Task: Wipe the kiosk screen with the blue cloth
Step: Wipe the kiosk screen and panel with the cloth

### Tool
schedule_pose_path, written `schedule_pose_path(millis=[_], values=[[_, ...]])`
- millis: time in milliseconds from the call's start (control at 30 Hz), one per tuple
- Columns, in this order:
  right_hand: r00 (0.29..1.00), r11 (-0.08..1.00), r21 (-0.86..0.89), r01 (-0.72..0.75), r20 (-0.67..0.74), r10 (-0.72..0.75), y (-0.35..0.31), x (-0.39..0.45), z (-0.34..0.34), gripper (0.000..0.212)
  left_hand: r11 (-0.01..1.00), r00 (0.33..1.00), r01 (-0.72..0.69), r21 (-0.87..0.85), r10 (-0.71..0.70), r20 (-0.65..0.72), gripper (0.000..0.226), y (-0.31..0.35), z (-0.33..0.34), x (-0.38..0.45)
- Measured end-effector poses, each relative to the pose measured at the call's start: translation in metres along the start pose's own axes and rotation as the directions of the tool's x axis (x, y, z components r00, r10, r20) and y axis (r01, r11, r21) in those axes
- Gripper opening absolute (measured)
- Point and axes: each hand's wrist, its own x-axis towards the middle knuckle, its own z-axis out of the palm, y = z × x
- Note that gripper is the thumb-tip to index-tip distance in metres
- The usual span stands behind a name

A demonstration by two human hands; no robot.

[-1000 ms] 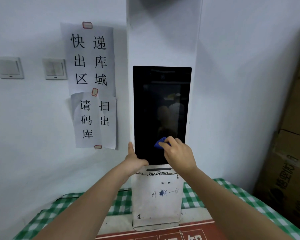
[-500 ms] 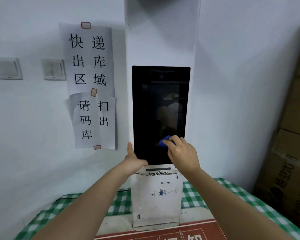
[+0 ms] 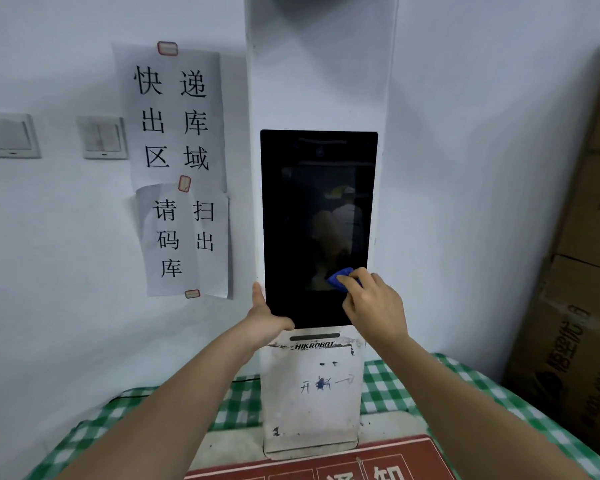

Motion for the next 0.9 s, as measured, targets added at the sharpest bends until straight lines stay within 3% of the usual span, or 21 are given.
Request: schedule_pose_path(millis=[200, 333, 500, 733, 900], values=[[0.981, 0.991, 0.013, -0.135, -0.141, 0.135, -0.003, 0.035, -0.015, 0.044, 1.0, 1.0, 0.008, -0.016, -0.007, 0.006, 0.1, 0.001, 0.0, 0.0], [0.993, 0.993, -0.079, -0.084, -0.088, 0.077, 0.003, 0.017, -0.001, 0.055, 1.0, 1.0, 0.01, -0.021, -0.009, 0.01, 0.1, 0.0, 0.001, -0.001], [1.0, 0.997, -0.068, -0.028, 0.003, 0.028, 0.007, -0.01, 0.001, 0.047, 1.0, 1.0, 0.004, -0.029, -0.004, 0.003, 0.099, 0.001, 0.0, 0.0], [0.97, 0.978, 0.018, -0.208, -0.124, 0.209, 0.003, 0.026, -0.015, 0.046, 0.999, 1.0, 0.01, -0.041, -0.01, -0.001, 0.1, 0.001, 0.002, -0.001], [0.985, 0.985, -0.03, -0.168, -0.05, 0.167, 0.007, 0.006, -0.003, 0.052, 0.999, 1.0, 0.011, -0.05, -0.01, 0.006, 0.099, 0.001, 0.002, 0.0]])
